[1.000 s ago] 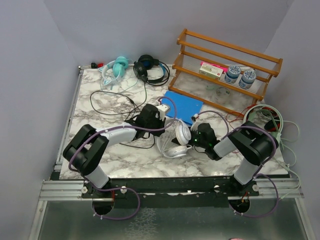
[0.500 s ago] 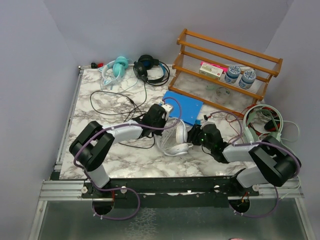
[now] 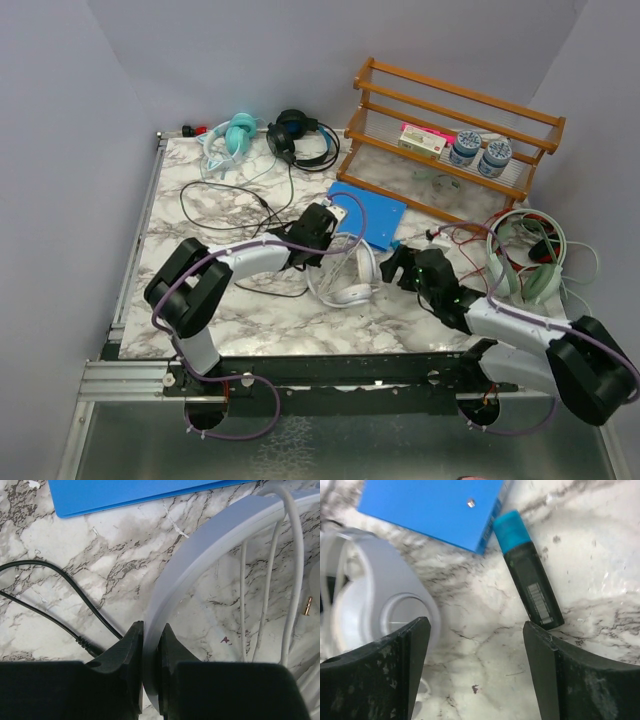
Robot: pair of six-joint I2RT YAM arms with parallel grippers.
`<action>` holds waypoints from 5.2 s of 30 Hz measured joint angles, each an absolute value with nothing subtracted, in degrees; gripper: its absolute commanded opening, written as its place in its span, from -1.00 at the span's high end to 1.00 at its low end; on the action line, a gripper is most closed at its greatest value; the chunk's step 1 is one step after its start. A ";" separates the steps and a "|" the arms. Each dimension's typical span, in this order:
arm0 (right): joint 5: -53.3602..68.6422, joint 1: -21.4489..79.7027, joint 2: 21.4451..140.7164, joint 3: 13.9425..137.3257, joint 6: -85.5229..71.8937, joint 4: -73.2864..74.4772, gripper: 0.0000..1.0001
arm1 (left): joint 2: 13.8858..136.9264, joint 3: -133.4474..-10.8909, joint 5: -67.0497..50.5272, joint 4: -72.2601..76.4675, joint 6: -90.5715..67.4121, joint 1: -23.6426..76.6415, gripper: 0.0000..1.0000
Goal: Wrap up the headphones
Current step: Place the headphones at the center of the board, then move the headphones to the center of the board.
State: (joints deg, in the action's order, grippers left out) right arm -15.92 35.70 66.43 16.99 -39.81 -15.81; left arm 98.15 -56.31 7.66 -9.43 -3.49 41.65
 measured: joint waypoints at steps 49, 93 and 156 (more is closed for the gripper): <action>-2.83 36.82 75.64 36.12 -20.67 -2.55 -0.72 | 63.72 -43.62 18.65 -34.37 -51.66 34.85 -0.98; -7.09 51.29 87.66 43.20 -33.71 2.42 -0.81 | 120.60 -90.21 26.00 -31.46 -70.87 9.50 1.00; -1.80 65.67 124.75 77.06 -11.51 -24.14 0.99 | 118.39 -109.47 11.16 -36.60 -48.03 2.98 1.00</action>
State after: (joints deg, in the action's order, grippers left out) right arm -1.80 65.67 124.75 77.06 -11.51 -24.14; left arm 118.39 -109.47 11.16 -36.60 -48.03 2.98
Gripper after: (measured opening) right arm 0.008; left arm 0.017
